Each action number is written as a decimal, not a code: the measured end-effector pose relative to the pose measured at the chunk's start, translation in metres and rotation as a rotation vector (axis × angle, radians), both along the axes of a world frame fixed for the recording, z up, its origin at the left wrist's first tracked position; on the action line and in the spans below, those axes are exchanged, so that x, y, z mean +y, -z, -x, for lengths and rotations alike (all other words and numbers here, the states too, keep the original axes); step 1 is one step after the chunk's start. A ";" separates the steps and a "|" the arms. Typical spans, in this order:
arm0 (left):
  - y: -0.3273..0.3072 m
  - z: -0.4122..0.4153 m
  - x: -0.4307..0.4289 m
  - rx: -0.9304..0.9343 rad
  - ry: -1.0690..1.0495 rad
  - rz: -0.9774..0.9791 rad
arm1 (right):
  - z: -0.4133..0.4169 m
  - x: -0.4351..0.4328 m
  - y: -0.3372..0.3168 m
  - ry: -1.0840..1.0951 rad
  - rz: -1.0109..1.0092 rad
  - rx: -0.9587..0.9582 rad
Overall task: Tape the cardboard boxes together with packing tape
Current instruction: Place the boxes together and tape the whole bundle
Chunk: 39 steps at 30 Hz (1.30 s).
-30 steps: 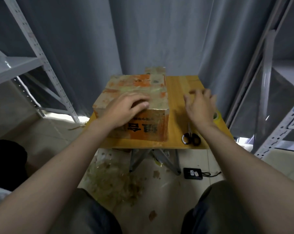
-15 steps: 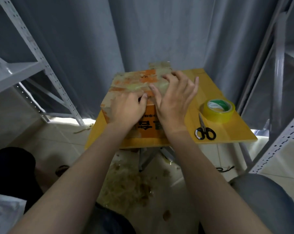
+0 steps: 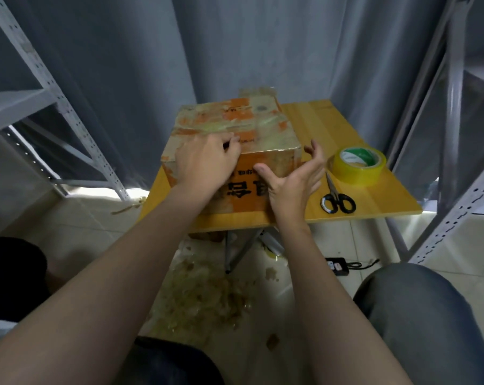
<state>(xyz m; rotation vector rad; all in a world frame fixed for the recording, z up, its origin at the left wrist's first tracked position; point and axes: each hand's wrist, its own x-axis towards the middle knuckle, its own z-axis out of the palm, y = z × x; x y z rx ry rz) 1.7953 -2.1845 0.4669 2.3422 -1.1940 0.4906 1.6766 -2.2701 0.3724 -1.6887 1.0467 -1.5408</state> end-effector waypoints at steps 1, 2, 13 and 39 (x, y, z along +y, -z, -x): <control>0.000 0.000 0.000 -0.001 -0.003 -0.005 | 0.004 0.000 0.003 -0.027 -0.028 0.061; 0.000 0.000 0.000 -0.002 -0.005 -0.011 | 0.009 0.000 0.005 -0.055 -0.053 0.134; -0.003 -0.001 0.006 -0.023 0.017 0.003 | 0.036 -0.023 0.000 -0.229 -0.245 0.853; -0.035 -0.017 -0.009 -0.052 -0.184 -0.075 | -0.047 0.002 -0.126 -0.431 0.005 1.169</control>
